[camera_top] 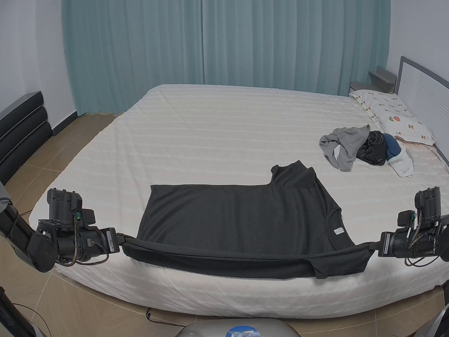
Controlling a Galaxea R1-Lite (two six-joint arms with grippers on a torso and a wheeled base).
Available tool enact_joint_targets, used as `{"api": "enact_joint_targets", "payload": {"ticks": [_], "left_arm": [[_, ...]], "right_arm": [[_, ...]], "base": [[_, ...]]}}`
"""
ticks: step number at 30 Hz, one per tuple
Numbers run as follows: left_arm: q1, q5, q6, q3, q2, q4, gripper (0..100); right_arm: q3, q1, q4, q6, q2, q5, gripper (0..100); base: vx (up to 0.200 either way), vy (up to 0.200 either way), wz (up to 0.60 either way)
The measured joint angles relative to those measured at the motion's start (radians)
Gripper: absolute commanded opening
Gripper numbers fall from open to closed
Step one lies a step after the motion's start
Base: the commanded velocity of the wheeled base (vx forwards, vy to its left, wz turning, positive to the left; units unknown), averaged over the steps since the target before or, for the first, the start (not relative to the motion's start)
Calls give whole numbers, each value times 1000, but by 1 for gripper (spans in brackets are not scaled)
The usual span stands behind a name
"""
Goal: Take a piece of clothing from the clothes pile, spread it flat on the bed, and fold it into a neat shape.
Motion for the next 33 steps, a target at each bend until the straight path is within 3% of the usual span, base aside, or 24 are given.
{"api": "enact_joint_targets", "payload": {"ticks": [17,33], "left_arm": [[1,23,-31,-150,157,13,0],[-12,31,-133,-417,340,177,0]], "right_arm": [[-149,-4,1,56,148,19,0],[-363,-1,1,94,412,17,0]], "base": [[0,0,0],[0,0,0]]}}
